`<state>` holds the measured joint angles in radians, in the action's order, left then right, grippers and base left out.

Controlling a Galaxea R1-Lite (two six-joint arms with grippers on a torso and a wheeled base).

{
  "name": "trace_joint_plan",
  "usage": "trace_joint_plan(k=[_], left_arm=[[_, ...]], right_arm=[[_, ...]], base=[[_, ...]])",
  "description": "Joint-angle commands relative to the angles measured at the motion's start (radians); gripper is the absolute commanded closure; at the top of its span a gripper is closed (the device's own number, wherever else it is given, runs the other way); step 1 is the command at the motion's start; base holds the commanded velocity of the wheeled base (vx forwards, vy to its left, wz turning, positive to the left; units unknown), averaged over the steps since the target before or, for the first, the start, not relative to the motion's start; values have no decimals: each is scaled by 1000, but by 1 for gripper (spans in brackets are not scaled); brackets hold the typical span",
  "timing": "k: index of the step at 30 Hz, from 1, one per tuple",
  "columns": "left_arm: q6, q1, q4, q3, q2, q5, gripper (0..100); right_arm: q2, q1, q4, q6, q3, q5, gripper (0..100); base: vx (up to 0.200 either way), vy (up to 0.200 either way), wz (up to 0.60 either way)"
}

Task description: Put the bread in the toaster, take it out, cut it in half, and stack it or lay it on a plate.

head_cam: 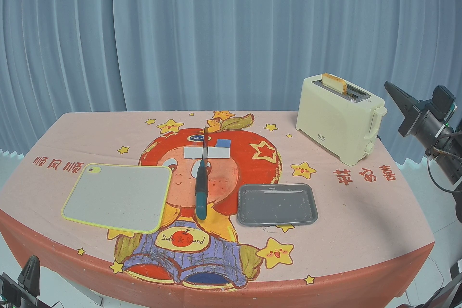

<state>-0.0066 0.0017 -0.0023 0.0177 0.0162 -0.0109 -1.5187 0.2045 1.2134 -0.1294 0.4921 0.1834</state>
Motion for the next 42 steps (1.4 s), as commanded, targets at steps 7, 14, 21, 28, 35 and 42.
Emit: trace_joint_plan(k=[7,14,21,28,35,42], left_arm=[[-1,0,1,-18,-16,0,100],[0,0,1,-18,-16,0,100],[-1,0,-1,-18,-16,0,100],[-1,0,-1,-18,-16,0,100],[-1,0,-1,-18,-16,-1,100],[0,0,-1,-18,-16,0,100]], right_arm=[[-15,18,2,16,-43,1,100],[-26,24,-2,14,-50,-7,0],[-26,39,-2,1,-52,-7,0],[-21,38,-3,1,-46,-16,0],[-15,33,-92,1,-43,-30,0],[35,13,-155,4,-55,-32,0]], base=[[0,0,0],[0,0,0],[0,0,0],[0,0,0],[0,0,0],[0,0,0]])
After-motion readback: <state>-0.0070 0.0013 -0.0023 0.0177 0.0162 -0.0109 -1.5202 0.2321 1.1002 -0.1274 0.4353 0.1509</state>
